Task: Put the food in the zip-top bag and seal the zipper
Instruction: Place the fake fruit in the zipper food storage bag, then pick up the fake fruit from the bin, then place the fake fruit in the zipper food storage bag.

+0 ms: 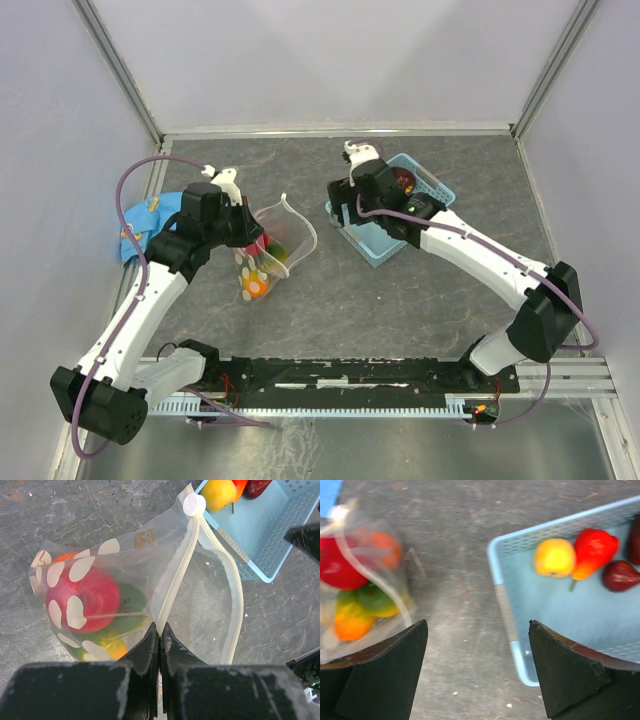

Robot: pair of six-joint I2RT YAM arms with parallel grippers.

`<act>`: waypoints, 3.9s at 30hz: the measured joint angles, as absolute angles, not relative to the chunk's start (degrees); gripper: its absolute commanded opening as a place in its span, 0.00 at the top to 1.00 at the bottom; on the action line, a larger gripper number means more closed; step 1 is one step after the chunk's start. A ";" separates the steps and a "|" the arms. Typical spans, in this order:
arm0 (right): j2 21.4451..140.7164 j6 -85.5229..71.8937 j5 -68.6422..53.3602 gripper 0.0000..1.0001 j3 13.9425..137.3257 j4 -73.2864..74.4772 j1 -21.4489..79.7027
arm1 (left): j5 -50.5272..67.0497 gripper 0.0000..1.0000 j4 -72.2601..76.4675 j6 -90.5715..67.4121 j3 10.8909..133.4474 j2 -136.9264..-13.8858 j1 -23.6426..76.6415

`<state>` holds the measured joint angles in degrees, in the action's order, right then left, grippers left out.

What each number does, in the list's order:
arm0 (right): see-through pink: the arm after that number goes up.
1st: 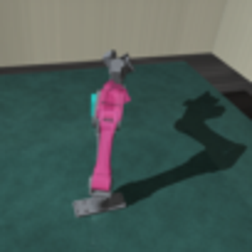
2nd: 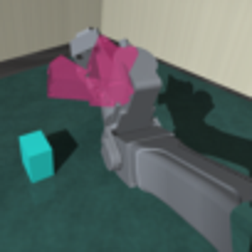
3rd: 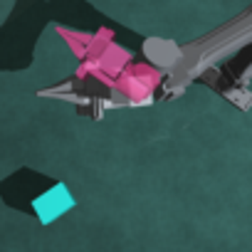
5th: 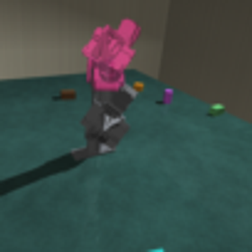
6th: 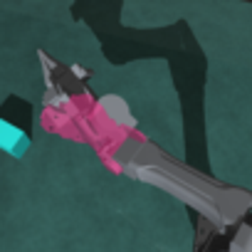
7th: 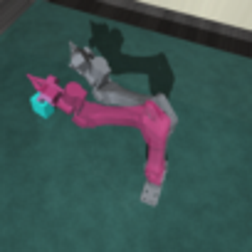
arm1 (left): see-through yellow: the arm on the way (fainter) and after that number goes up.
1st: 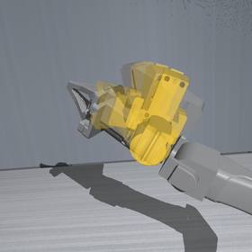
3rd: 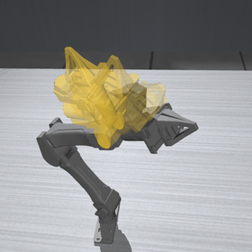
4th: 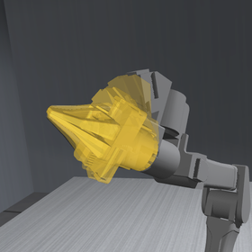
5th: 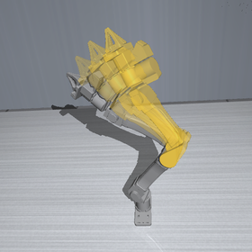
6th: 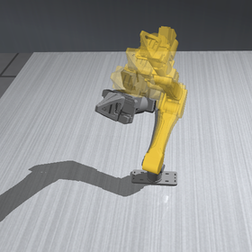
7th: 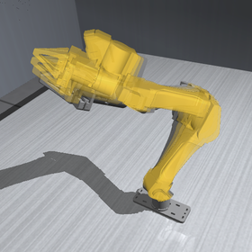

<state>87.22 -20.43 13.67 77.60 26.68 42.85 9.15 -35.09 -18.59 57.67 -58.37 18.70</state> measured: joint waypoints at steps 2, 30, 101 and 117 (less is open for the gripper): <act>88.07 -19.68 14.09 0.11 76.90 26.48 40.07 | 9.13 0.97 -35.09 -18.59 57.67 -58.37 18.70; 118.13 -6.09 12.67 0.18 85.73 15.31 32.01 | 9.13 0.97 -35.11 -18.59 57.67 -59.33 18.70; 97.65 -19.44 -3.40 0.32 75.09 4.67 54.96 | 9.72 0.97 -35.07 -18.59 57.67 -59.31 18.70; 103.90 -20.84 -16.97 0.11 79.79 8.99 55.13 | 9.74 0.97 -35.09 -18.59 57.67 -59.24 18.70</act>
<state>103.90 -20.84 -16.97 79.79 8.99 55.13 9.74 -35.09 -18.59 57.67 -59.24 18.70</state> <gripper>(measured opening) 0.882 0.043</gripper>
